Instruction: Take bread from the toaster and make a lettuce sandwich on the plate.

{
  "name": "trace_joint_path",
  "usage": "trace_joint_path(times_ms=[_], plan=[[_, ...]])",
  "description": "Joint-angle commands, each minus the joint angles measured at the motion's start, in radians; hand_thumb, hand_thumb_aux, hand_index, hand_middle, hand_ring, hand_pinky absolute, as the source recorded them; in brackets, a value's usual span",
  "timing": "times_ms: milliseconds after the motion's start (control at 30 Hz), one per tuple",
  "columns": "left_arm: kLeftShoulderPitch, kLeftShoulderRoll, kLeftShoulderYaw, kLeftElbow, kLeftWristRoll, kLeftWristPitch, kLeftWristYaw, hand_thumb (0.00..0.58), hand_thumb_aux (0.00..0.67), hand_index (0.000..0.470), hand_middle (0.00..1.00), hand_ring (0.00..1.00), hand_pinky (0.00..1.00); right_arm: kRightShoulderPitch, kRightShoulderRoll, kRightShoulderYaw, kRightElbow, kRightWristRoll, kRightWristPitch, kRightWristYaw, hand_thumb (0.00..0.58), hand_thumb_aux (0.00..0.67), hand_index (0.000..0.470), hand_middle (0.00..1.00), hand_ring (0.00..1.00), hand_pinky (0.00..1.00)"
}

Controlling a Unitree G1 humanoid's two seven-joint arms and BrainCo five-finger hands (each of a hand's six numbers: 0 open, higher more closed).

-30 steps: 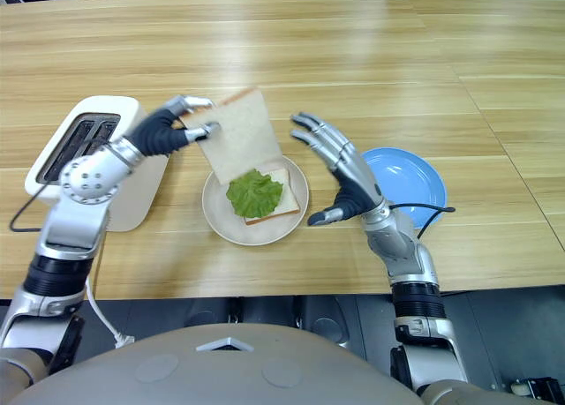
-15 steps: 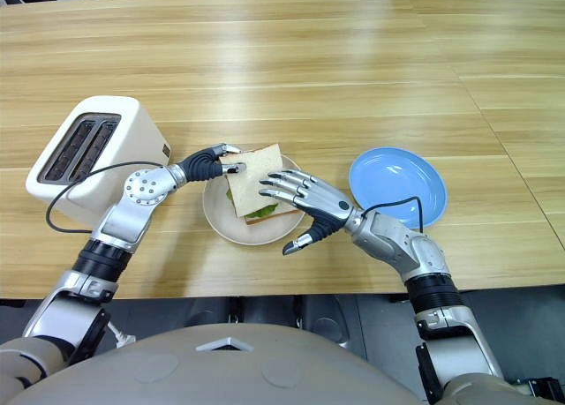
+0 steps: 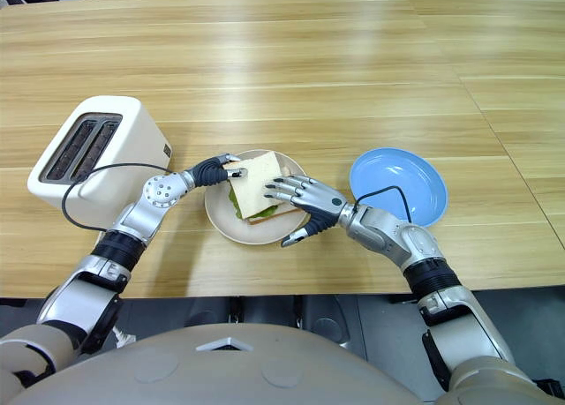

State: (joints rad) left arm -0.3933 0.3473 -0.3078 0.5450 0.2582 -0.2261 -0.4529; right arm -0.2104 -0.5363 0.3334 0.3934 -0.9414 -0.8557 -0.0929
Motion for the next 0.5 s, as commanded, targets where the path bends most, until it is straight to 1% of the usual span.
trace_joint_path(times_ms=[33, 167, 333, 500], plan=[[0.000, -0.020, -0.039, 0.069, 0.043, -0.018, 0.011, 0.580, 0.670, 0.460, 1.00, 1.00, 1.00, -0.016, -0.006, 0.043, -0.011, 0.002, 0.017, 0.001, 0.000, 0.000, 0.000, 0.00, 0.00, 0.00], [-0.006, -0.027, -0.048, 0.091, 0.064, -0.042, 0.026, 0.580, 0.670, 0.460, 1.00, 1.00, 1.00, -0.025, -0.010, 0.063, -0.027, 0.012, 0.021, 0.009, 0.000, 0.000, 0.000, 0.00, 0.00, 0.00], [0.006, -0.028, -0.054, 0.048, 0.073, -0.053, 0.021, 0.580, 0.670, 0.460, 1.00, 1.00, 1.00, -0.034, -0.019, 0.080, -0.046, 0.024, 0.028, 0.017, 0.000, 0.000, 0.000, 0.00, 0.00, 0.00], [0.000, -0.034, -0.085, 0.087, 0.109, -0.058, 0.029, 0.580, 0.670, 0.460, 1.00, 1.00, 1.00, -0.054, -0.011, 0.110, -0.024, 0.021, 0.043, 0.045, 0.000, 0.000, 0.000, 0.00, 0.00, 0.00]])
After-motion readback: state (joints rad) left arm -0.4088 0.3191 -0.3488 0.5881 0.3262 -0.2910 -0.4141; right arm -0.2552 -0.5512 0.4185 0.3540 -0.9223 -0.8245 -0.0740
